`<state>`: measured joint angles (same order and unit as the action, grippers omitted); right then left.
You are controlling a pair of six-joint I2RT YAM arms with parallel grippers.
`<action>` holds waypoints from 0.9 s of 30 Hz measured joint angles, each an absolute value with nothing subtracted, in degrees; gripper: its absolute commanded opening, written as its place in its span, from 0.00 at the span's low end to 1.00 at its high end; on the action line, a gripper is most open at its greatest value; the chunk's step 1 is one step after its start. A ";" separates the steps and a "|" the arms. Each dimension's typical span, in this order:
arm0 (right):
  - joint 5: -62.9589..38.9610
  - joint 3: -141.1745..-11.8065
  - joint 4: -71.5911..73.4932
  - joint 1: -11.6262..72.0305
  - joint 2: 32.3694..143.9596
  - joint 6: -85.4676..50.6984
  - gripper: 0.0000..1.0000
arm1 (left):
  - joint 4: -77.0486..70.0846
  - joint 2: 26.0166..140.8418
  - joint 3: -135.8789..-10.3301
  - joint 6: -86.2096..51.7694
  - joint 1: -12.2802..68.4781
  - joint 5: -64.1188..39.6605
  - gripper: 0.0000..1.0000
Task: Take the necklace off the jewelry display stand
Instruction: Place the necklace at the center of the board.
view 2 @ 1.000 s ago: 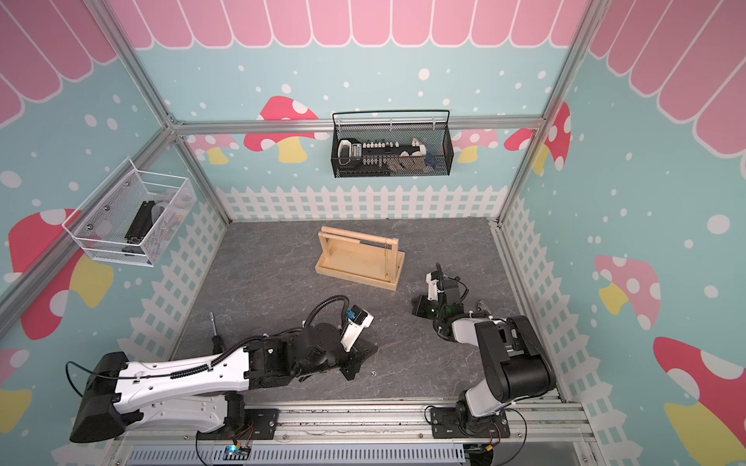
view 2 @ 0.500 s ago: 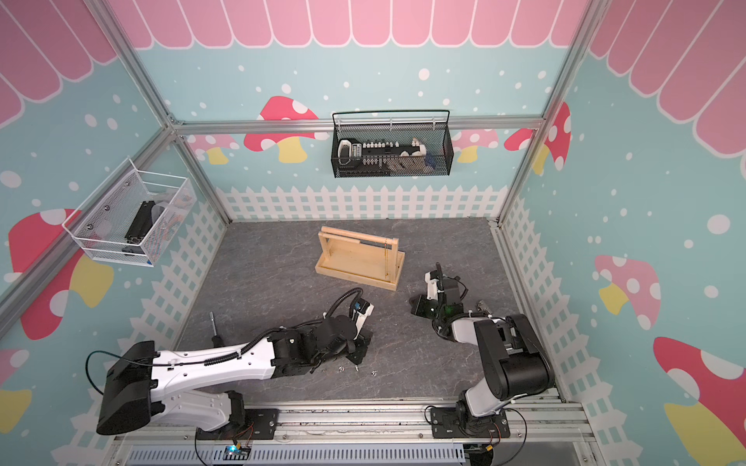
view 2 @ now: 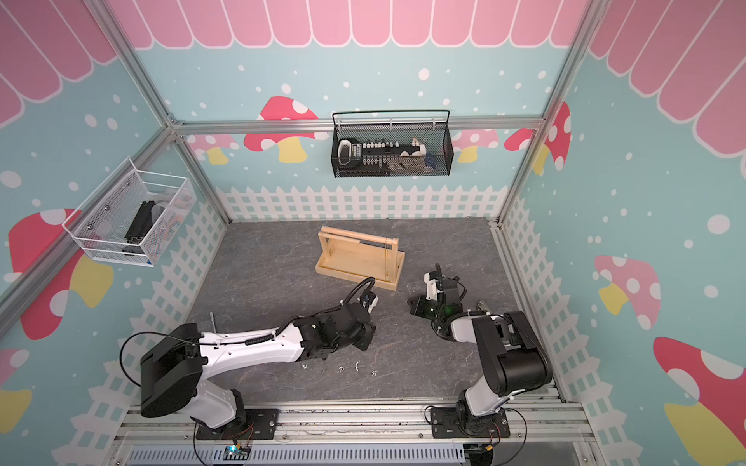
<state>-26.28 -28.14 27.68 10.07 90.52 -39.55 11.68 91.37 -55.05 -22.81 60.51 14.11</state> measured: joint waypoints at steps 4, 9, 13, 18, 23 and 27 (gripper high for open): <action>-26.68 -28.14 28.01 10.07 90.96 -39.75 0.07 | 11.57 94.21 -56.75 -21.80 59.83 13.91 0.00; -27.38 -28.14 28.97 10.07 92.07 -40.42 0.07 | 11.38 97.69 -58.85 -20.64 58.15 13.87 0.00; -28.03 -28.14 29.80 10.07 92.73 -41.04 0.07 | 11.27 99.94 -60.20 -20.21 56.77 13.47 0.00; -28.47 -28.14 30.61 10.07 92.82 -41.89 0.06 | 11.25 102.35 -61.78 -19.68 55.42 13.02 0.00; -28.58 -28.14 31.00 10.07 92.82 -42.24 0.07 | 11.22 105.06 -63.83 -19.22 54.87 12.14 0.00; -28.58 -28.14 31.09 10.07 92.82 -42.33 0.07 | 11.16 106.89 -65.19 -19.07 54.68 11.55 0.00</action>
<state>-28.58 -28.14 31.09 10.07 92.82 -42.33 11.16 106.89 -65.19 -19.07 54.68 11.55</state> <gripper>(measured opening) 0.066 0.049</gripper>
